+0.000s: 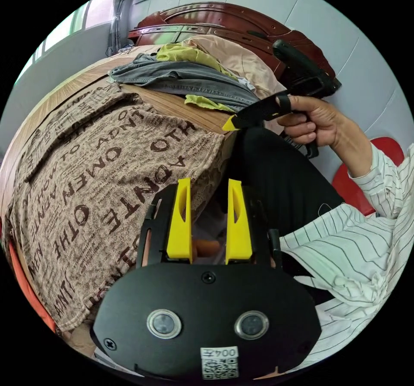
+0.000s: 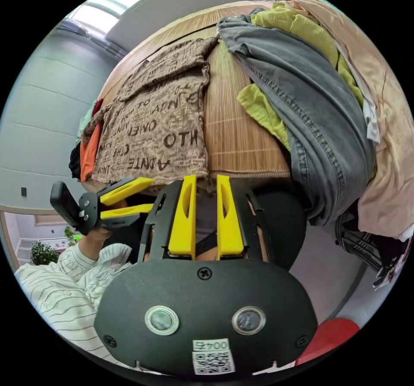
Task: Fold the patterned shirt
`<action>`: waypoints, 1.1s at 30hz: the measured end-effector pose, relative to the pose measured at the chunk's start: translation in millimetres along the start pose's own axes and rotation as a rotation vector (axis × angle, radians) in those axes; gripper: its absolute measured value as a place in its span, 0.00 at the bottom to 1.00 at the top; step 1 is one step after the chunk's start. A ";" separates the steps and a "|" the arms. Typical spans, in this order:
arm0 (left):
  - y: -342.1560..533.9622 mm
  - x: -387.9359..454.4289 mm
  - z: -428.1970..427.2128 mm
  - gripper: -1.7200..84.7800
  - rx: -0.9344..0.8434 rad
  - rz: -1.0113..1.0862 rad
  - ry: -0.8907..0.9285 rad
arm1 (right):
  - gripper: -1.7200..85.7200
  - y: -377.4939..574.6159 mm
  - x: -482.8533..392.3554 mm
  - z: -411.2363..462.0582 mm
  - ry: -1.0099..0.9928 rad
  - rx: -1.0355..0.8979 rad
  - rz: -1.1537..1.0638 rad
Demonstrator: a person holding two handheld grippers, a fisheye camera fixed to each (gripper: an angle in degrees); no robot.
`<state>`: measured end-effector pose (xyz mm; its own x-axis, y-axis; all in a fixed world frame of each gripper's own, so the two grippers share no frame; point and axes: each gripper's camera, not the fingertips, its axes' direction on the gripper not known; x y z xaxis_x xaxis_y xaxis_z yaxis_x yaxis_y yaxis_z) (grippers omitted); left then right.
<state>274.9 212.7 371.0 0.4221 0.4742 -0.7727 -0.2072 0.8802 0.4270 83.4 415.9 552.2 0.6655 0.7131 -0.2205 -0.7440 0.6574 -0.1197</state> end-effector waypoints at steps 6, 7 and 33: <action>10.0 -1.8 -3.0 0.13 0.029 -0.033 -0.074 | 0.15 1.8 19.1 13.4 -0.243 0.037 0.173; 10.1 1.7 -0.5 0.12 0.011 -0.010 -0.090 | 0.15 -1.1 23.8 19.6 -0.285 0.023 0.219; 34.8 -69.5 -79.8 0.05 -0.110 -0.142 0.300 | 0.02 -105.3 -80.1 39.7 0.210 0.065 -0.186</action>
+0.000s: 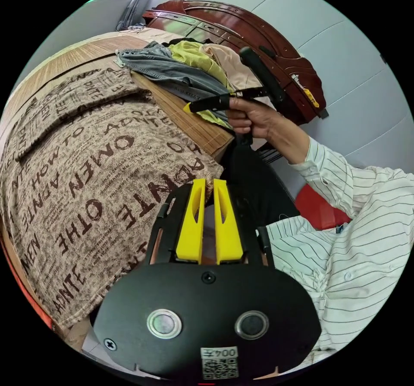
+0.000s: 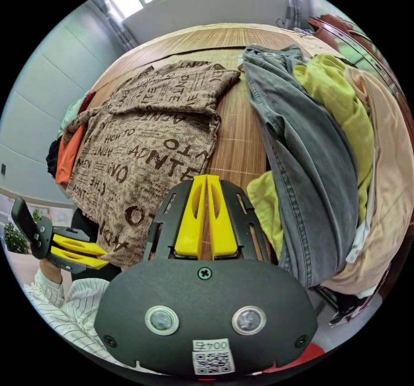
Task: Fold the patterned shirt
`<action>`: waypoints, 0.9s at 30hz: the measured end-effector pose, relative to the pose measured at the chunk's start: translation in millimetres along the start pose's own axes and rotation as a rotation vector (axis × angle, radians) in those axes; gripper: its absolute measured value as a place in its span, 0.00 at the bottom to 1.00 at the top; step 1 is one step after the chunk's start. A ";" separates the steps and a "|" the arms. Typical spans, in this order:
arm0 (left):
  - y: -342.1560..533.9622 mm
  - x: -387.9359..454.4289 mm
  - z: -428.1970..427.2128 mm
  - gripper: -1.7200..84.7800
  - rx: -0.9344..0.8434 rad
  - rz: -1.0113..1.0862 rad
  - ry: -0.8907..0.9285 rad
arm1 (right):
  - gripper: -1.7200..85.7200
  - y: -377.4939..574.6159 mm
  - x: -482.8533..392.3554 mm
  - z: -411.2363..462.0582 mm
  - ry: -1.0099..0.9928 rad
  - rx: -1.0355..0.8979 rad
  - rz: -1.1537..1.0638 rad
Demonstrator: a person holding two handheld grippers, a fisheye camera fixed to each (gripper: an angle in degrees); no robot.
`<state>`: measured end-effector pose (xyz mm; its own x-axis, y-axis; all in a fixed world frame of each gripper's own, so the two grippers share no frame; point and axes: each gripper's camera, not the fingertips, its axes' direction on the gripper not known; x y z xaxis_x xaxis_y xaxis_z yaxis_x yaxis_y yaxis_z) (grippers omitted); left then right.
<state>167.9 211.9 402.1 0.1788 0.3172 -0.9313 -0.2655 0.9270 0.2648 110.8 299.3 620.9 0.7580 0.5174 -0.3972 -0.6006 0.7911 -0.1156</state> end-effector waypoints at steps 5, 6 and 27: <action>16.8 -39.8 7.4 0.05 0.016 -0.128 0.135 | 0.01 -18.2 -31.8 40.6 0.078 -0.082 -0.128; 17.9 -42.8 10.1 0.05 0.027 -0.141 0.150 | 0.01 -16.8 -34.3 40.6 0.092 -0.064 -0.156; 145.5 -143.5 -136.2 0.02 0.367 -0.540 -0.267 | 0.08 86.6 -103.1 12.3 0.009 -0.026 -0.350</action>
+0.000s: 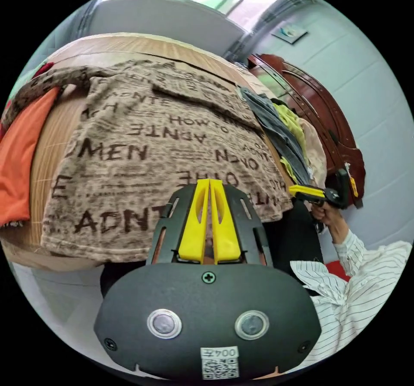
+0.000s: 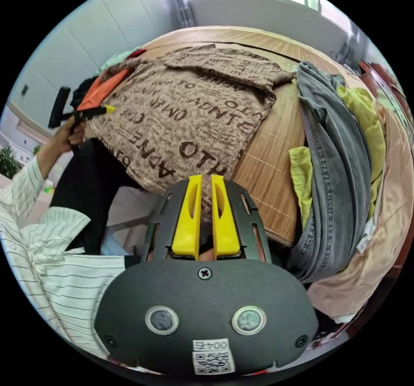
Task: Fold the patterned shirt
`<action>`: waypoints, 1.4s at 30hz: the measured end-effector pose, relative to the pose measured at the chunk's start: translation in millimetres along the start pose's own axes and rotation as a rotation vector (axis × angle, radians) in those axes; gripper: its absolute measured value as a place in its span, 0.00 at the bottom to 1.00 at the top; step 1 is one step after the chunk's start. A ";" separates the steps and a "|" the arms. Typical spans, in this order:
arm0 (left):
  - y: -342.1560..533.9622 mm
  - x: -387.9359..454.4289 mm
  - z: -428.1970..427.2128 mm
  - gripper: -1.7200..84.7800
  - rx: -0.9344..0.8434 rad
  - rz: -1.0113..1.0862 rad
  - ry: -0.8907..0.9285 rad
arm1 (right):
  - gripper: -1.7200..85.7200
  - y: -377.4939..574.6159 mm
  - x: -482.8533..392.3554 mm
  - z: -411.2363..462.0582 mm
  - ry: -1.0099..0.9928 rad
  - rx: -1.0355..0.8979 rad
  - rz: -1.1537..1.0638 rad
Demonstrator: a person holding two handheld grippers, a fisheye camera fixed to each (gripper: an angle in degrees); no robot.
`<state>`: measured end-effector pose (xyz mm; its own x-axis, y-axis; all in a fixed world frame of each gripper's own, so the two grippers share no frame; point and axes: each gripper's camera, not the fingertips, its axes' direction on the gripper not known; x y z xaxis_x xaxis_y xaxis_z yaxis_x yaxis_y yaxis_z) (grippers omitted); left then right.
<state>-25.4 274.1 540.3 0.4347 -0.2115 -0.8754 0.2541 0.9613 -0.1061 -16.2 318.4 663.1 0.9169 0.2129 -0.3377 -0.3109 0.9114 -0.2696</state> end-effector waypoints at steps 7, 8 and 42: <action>26.5 -57.2 -28.2 0.02 -0.032 -0.154 0.044 | 0.06 -4.4 18.7 7.3 0.168 -0.138 -0.070; 27.8 -57.6 -30.0 0.02 -0.033 -0.159 0.051 | 0.06 -7.3 23.6 4.9 0.135 -0.140 -0.051; 17.0 -32.5 -56.3 0.02 -0.148 0.181 -0.094 | 0.04 -90.9 -79.9 36.3 0.300 -0.300 -0.428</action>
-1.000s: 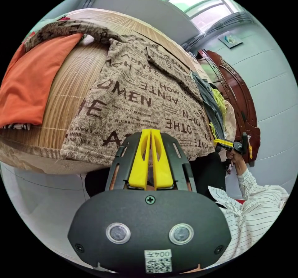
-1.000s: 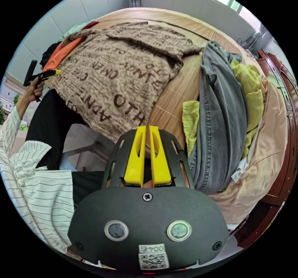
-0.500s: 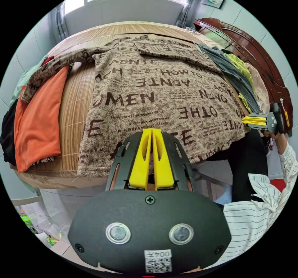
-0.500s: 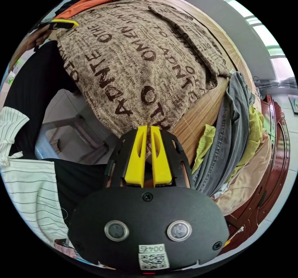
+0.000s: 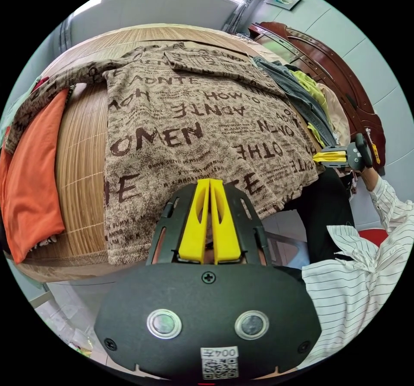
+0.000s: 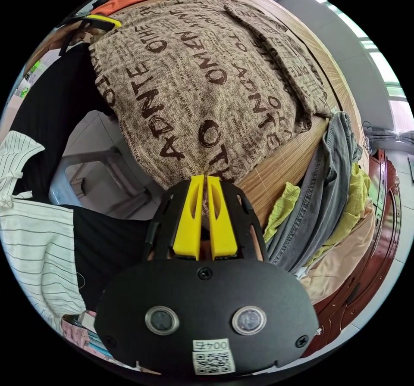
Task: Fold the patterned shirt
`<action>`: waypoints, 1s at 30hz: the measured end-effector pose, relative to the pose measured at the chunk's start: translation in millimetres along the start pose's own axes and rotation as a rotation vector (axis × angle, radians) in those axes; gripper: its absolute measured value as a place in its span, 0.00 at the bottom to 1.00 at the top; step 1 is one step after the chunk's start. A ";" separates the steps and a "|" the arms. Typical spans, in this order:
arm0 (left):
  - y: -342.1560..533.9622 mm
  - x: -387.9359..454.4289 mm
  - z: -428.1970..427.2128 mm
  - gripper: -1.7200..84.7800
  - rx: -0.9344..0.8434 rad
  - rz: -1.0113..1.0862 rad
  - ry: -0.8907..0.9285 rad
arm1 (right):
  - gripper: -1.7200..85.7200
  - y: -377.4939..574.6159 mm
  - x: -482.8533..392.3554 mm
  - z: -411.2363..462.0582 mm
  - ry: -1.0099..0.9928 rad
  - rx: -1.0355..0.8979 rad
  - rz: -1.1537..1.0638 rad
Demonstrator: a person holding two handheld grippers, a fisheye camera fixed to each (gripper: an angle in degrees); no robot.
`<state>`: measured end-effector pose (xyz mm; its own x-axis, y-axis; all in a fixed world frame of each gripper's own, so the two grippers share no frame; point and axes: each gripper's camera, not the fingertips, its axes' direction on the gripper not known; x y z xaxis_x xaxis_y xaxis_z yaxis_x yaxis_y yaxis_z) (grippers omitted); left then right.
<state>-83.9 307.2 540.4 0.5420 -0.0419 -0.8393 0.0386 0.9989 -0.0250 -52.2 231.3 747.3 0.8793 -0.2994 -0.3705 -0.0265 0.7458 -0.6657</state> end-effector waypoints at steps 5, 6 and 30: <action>3.3 -9.9 -5.6 0.03 0.002 -0.016 0.036 | 0.06 8.3 11.6 3.0 -0.077 0.043 0.062; 3.3 -11.5 -6.4 0.03 -0.004 -0.012 0.056 | 0.06 8.9 12.8 3.5 -0.084 0.046 0.071; 57.5 -53.6 -99.2 0.02 0.326 -0.191 0.045 | 0.02 37.0 35.2 -14.0 -0.162 0.248 0.341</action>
<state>-194.0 368.7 530.1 0.4624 -0.2185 -0.8593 0.4046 0.9144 -0.0147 -28.9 240.1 700.5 0.9036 0.0706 -0.4224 -0.2302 0.9118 -0.3400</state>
